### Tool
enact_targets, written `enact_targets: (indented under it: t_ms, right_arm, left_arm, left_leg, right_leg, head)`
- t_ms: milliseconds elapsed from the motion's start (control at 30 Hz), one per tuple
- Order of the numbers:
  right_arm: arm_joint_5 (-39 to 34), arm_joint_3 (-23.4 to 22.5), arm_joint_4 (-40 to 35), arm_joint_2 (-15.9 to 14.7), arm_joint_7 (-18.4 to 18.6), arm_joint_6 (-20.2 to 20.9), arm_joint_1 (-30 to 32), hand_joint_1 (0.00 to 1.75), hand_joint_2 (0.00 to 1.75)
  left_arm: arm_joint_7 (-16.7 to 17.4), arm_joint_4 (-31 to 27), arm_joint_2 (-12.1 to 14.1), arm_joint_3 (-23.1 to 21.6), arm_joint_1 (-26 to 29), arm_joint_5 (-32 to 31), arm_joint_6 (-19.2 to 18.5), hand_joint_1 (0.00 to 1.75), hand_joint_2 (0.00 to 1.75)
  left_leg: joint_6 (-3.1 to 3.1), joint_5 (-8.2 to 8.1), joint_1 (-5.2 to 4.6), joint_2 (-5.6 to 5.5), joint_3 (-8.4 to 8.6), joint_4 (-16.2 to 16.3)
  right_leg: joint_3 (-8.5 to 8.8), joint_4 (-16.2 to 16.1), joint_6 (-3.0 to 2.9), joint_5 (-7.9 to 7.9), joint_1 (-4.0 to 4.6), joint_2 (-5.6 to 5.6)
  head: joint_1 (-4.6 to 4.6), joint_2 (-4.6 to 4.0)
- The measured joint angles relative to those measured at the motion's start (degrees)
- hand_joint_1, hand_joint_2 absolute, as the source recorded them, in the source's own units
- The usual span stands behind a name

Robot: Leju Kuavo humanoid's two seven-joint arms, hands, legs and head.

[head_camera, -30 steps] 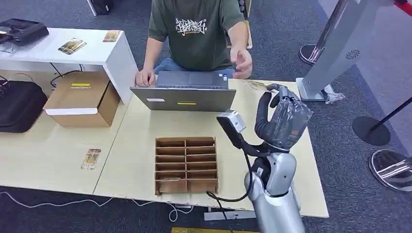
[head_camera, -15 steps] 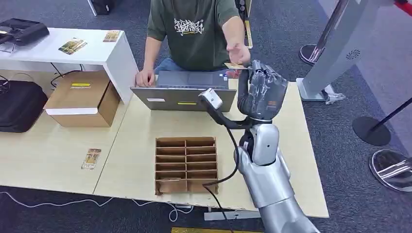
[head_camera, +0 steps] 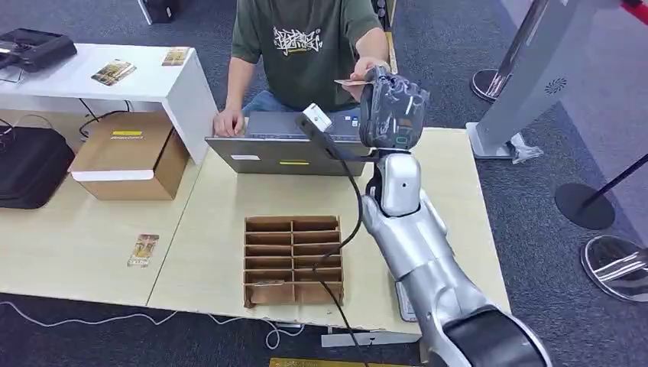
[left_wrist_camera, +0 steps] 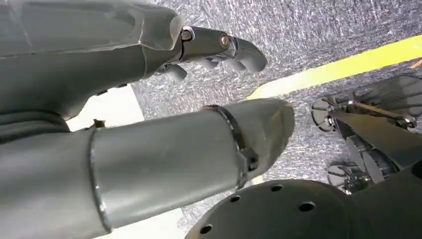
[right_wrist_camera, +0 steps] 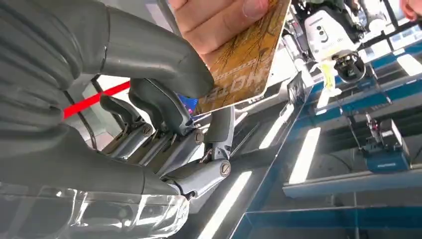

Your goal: Pass the card to the sensor for recognition and then transmit it.

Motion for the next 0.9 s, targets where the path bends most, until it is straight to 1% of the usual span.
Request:
enact_targets:
  t_ms: [67, 200, 333, 700, 733, 767, 800, 833, 867, 900]
  right_arm:
    - [0.04, 0.02, 1.93, 0.00, 0.26, -0.02, -0.81, 1.75, 1.75]
    - [0.04, 0.15, 5.09, -0.02, 2.01, -0.02, -2.07, 1.75, 1.75]
    - [0.04, 0.17, 7.17, -0.04, 2.43, -0.07, -2.63, 1.75, 1.75]
    - [0.05, 0.17, 8.30, -0.41, 2.58, -0.07, -2.75, 1.73, 1.75]
    - [0.07, 0.15, 8.28, -0.48, 2.58, -0.07, -2.74, 1.75, 1.75]
    - [0.07, 0.17, 8.26, -0.50, 2.56, -0.07, -2.74, 1.69, 1.75]
    - [0.07, 0.15, 8.21, -0.52, 2.49, -0.09, -2.74, 1.33, 1.75]
    - [0.07, 0.15, 8.13, -0.57, 2.40, -0.09, -2.74, 1.33, 1.75]
    - [0.07, 0.17, 8.04, -0.59, 2.40, -0.09, -2.74, 0.70, 1.75]
    - [0.07, 0.15, 7.97, -0.61, 2.40, -0.09, -2.73, 0.52, 1.75]
  left_arm:
    - [0.02, 0.15, 0.13, -0.24, -0.22, -0.11, -0.13, 0.00, 0.00]
    - [0.37, 0.26, 0.20, -0.79, -0.61, -0.31, -0.18, 0.00, 0.00]
    - [0.57, 0.37, 0.22, -1.51, -0.88, -0.50, -0.24, 0.00, 0.00]
    - [1.09, 0.63, 0.26, -2.82, -1.48, -0.52, -0.24, 0.00, 0.00]
    - [1.09, 0.63, 0.26, -2.88, -1.48, -0.52, -0.22, 0.00, 0.00]
    - [1.09, 0.63, 0.26, -2.93, -1.48, -0.48, -0.20, 0.00, 0.00]
    - [1.09, 0.63, 0.26, -2.97, -1.48, -0.48, -0.18, 0.00, 0.00]
    - [1.09, 0.63, 0.26, -3.06, -1.49, -0.48, -0.18, 0.00, 0.00]
    - [1.09, 0.63, 0.26, -3.17, -1.49, -0.48, -0.18, 0.00, 0.00]
    - [1.07, 0.63, 0.26, -3.23, -1.48, -0.48, -0.18, 0.00, 0.00]
  left_leg:
    - [0.00, 0.00, 0.00, 0.00, 0.00, 0.00]
    - [0.00, 0.00, 0.00, 0.00, 0.01, 0.00]
    - [0.00, 0.00, 0.00, 0.01, 0.03, 0.00]
    - [0.00, 0.00, 0.00, 0.01, 0.05, 0.01]
    - [0.00, 0.00, 0.00, 0.01, 0.05, 0.01]
    - [0.00, 0.00, 0.00, 0.01, 0.05, 0.01]
    - [0.00, 0.00, 0.00, 0.01, 0.05, 0.01]
    - [0.00, 0.00, 0.00, 0.01, 0.05, 0.01]
    - [0.00, 0.00, 0.00, 0.01, 0.05, 0.01]
    - [0.00, 0.00, 0.00, 0.01, 0.05, 0.01]
  right_leg:
    - [0.00, 0.00, 0.00, 0.00, 0.00, 0.00]
    - [0.00, 0.00, 0.00, 0.00, 0.00, 0.00]
    - [0.00, 0.00, 0.00, 0.00, 0.00, 0.00]
    - [0.00, 0.00, 0.00, 0.01, 0.00, 0.04]
    - [0.00, 0.00, 0.00, 0.01, 0.00, 0.04]
    - [0.00, 0.00, 0.00, 0.01, 0.00, 0.04]
    - [0.00, 0.00, 0.00, 0.01, 0.00, 0.04]
    - [0.00, 0.00, 0.00, 0.01, 0.00, 0.04]
    - [0.00, 0.00, 0.00, 0.01, 0.00, 0.04]
    - [0.00, 0.00, 0.00, 0.01, 0.00, 0.04]
  head:
    - [0.02, 0.00]
    - [0.02, 0.00]
    - [0.00, 0.00]
    - [0.02, 0.00]
    - [0.02, 0.00]
    - [0.02, 0.00]
    - [0.02, 0.00]
    - [0.02, 0.00]
    - [0.02, 0.00]
    - [0.02, 0.00]
